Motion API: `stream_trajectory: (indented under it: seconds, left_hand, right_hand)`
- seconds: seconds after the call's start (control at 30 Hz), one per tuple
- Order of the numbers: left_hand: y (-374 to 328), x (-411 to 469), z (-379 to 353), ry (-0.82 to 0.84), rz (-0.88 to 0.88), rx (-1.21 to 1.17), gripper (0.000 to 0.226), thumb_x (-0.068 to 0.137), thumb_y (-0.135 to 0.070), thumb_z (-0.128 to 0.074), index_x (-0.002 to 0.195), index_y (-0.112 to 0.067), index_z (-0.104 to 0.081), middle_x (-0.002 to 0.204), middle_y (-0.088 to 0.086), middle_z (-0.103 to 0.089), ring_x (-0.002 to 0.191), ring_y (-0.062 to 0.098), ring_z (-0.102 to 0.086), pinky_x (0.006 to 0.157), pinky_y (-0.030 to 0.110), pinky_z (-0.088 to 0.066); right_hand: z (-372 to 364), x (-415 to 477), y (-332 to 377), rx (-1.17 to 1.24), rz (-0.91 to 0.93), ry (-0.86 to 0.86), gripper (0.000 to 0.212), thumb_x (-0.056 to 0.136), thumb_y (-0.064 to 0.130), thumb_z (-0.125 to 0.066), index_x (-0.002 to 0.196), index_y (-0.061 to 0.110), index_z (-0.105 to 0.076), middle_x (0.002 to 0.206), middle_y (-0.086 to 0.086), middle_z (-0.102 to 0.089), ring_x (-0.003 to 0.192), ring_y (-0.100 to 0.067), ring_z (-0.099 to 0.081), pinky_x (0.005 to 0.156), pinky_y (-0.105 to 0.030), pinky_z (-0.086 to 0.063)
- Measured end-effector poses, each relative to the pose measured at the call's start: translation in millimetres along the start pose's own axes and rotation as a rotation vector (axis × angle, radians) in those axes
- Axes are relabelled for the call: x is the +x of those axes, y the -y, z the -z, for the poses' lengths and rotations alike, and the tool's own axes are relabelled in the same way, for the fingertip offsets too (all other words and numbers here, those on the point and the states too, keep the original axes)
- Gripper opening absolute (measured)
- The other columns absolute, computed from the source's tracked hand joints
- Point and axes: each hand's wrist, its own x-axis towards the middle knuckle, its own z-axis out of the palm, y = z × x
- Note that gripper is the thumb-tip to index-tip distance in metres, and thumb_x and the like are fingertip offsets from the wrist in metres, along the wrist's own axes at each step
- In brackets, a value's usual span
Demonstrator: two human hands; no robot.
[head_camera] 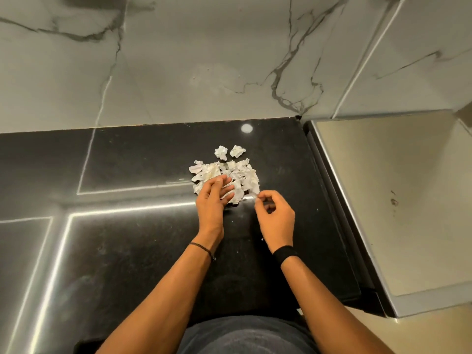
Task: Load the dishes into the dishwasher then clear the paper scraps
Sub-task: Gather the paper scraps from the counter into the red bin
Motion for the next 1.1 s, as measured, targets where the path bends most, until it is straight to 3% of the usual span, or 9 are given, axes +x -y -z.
stream_trajectory:
  seconds: [0.1, 0.23, 0.37, 0.57, 0.67, 0.87, 0.97, 1.03, 1.1]
  left_hand:
    - [4, -4, -10, 0.035, 0.078, -0.120, 0.028, 0.106, -0.026, -0.051, 0.121, -0.010, -0.067, 0.121, 0.009, -0.072, 0.111, 0.020, -0.069, 0.090, 0.030, -0.056]
    - [-3, -9, -13, 0.071, 0.309, -0.470, 0.041, 0.106, -0.040, -0.044, 0.117, -0.006, -0.065, 0.116, 0.013, -0.070, 0.111, 0.025, -0.068, 0.099, 0.037, -0.054]
    - [-13, -2, 8, 0.021, 0.317, -0.626, 0.039, 0.103, -0.037, -0.049, 0.111, -0.005, -0.068, 0.104, 0.013, -0.073, 0.102, 0.026, -0.071, 0.099, 0.039, -0.053]
    - [-15, 4, 21, 0.037, 0.304, -0.484, 0.046, 0.104, -0.047, -0.046, 0.121, -0.009, -0.066, 0.113, 0.012, -0.074, 0.105, 0.025, -0.072, 0.097, 0.038, -0.055]
    - [-15, 5, 18, 0.066, 0.289, -0.404, 0.045, 0.106, -0.047, -0.042, 0.123, -0.010, -0.064, 0.119, 0.013, -0.073, 0.110, 0.025, -0.070, 0.100, 0.038, -0.054]
    - [-11, 19, 6, 0.074, 0.331, -0.378, 0.036, 0.108, -0.041, -0.044, 0.113, -0.013, -0.065, 0.113, 0.012, -0.073, 0.106, 0.024, -0.071, 0.090, 0.037, -0.056]
    - [-8, 21, -7, 0.139, 0.365, -0.378, 0.042, 0.106, -0.047, -0.043, 0.117, -0.012, -0.063, 0.117, 0.014, -0.071, 0.109, 0.026, -0.068, 0.097, 0.041, -0.054]
    - [-6, 22, -12, 0.178, 0.398, -0.400, 0.048, 0.105, -0.050, -0.042, 0.123, -0.010, -0.061, 0.122, 0.016, -0.069, 0.112, 0.029, -0.066, 0.107, 0.045, -0.049]
    - [-5, 22, -12, 0.183, 0.443, -0.462, 0.050, 0.104, -0.051, -0.045, 0.125, -0.007, -0.060, 0.123, 0.018, -0.068, 0.112, 0.030, -0.068, 0.107, 0.044, -0.050]
  right_hand:
    - [5, -8, 17, 0.101, 0.069, 0.077, 0.015, 0.090, 0.012, -0.072, 0.102, 0.022, -0.072, 0.096, 0.012, -0.069, 0.085, -0.004, -0.065, 0.076, -0.018, -0.054]
    - [2, -11, 33, 0.082, 0.178, 0.348, 0.014, 0.087, 0.019, -0.077, 0.100, 0.023, -0.077, 0.097, 0.011, -0.070, 0.090, -0.006, -0.066, 0.082, -0.017, -0.052]
    - [0, 4, 24, 0.082, 0.090, 0.216, 0.006, 0.091, 0.022, -0.074, 0.095, 0.023, -0.077, 0.096, 0.012, -0.071, 0.087, -0.003, -0.066, 0.078, -0.018, -0.053]
    - [-26, 48, 9, -0.137, -0.112, 0.120, 0.021, 0.088, 0.038, -0.076, 0.096, 0.024, -0.063, 0.090, 0.011, -0.068, 0.079, -0.006, -0.065, 0.083, -0.036, -0.056]
    - [-33, 56, 12, -0.152, -0.162, 0.087, 0.019, 0.087, 0.030, -0.077, 0.093, 0.022, -0.062, 0.084, 0.012, -0.065, 0.081, -0.011, -0.064, 0.086, -0.039, -0.055]
    - [-11, 44, 21, 0.084, -0.123, -0.009, 0.013, 0.088, 0.014, -0.075, 0.097, 0.022, -0.068, 0.091, 0.012, -0.068, 0.084, -0.003, -0.065, 0.082, -0.028, -0.058]
    - [0, 27, 32, 0.226, -0.018, 0.120, 0.016, 0.088, 0.009, -0.074, 0.099, 0.020, -0.071, 0.098, 0.008, -0.072, 0.092, -0.004, -0.067, 0.083, -0.019, -0.054]
    - [3, 22, 34, 0.288, -0.004, 0.275, 0.013, 0.090, 0.011, -0.074, 0.101, 0.018, -0.074, 0.101, 0.008, -0.074, 0.097, -0.007, -0.069, 0.088, -0.020, -0.054]
    - [3, 23, 27, 0.275, -0.015, 0.276, 0.010, 0.093, 0.017, -0.072, 0.103, 0.018, -0.076, 0.100, 0.009, -0.075, 0.097, -0.006, -0.069, 0.089, -0.023, -0.055]
